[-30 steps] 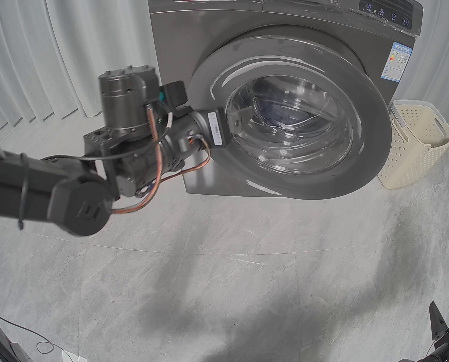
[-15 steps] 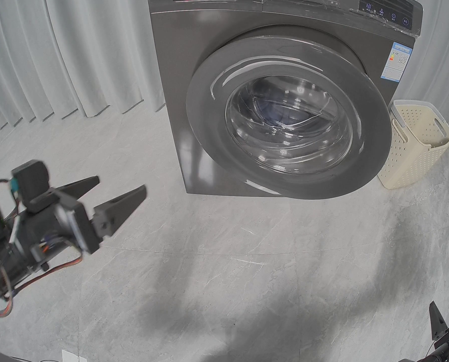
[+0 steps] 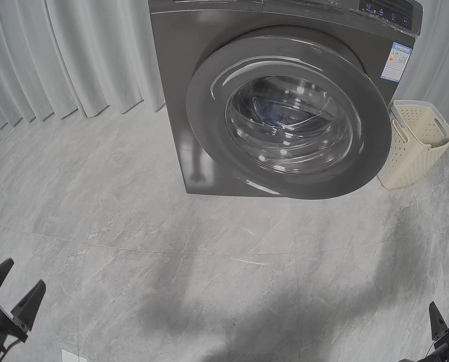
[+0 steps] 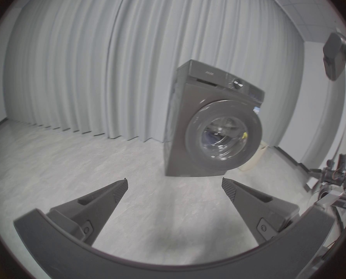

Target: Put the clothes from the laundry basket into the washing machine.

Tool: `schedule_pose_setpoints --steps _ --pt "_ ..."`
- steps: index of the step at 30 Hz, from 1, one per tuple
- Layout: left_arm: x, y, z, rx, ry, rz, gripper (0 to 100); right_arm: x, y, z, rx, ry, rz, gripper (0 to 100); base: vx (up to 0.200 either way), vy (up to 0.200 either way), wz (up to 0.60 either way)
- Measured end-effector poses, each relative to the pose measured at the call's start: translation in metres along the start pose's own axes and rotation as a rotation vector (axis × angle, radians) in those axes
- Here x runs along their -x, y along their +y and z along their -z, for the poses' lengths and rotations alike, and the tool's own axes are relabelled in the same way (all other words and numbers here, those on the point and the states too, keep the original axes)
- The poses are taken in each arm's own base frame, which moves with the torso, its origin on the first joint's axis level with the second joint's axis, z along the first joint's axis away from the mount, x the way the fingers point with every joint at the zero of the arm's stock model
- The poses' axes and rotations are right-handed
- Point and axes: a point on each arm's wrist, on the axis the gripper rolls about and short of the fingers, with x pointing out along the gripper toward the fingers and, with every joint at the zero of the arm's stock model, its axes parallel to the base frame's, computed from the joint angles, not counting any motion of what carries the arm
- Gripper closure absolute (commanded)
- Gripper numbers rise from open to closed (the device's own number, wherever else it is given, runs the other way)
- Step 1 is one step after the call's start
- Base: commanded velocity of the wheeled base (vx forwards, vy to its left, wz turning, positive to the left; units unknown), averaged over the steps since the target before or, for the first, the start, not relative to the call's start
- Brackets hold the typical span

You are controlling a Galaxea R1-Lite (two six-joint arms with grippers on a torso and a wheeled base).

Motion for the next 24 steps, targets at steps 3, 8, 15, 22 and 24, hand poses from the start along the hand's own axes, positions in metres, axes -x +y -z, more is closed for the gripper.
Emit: schedule_pose_setpoints --steps 3,8,15,22,24 --pt "0.019 0.003 0.022 0.002 0.003 -0.089 0 0.000 0.000 0.000 0.000 0.000 0.000 0 0.000 0.000 0.00" --pt "0.037 0.005 0.055 -0.017 -0.010 -0.263 0 0.000 0.000 0.000 -0.001 0.000 0.001 0 0.000 0.000 0.00" --pt "0.044 0.004 0.071 -0.096 -0.012 -0.246 0 0.000 0.000 0.000 0.000 0.000 0.003 0 0.000 0.000 0.00" --pt "0.045 0.003 0.073 -0.107 -0.025 -0.231 0 0.000 0.000 0.001 0.006 0.009 -0.001 0 0.000 0.000 0.00" --pt "0.045 0.003 0.073 -0.112 -0.025 -0.228 0 0.000 0.000 0.001 0.015 0.011 -0.008 0 0.000 0.000 0.00"
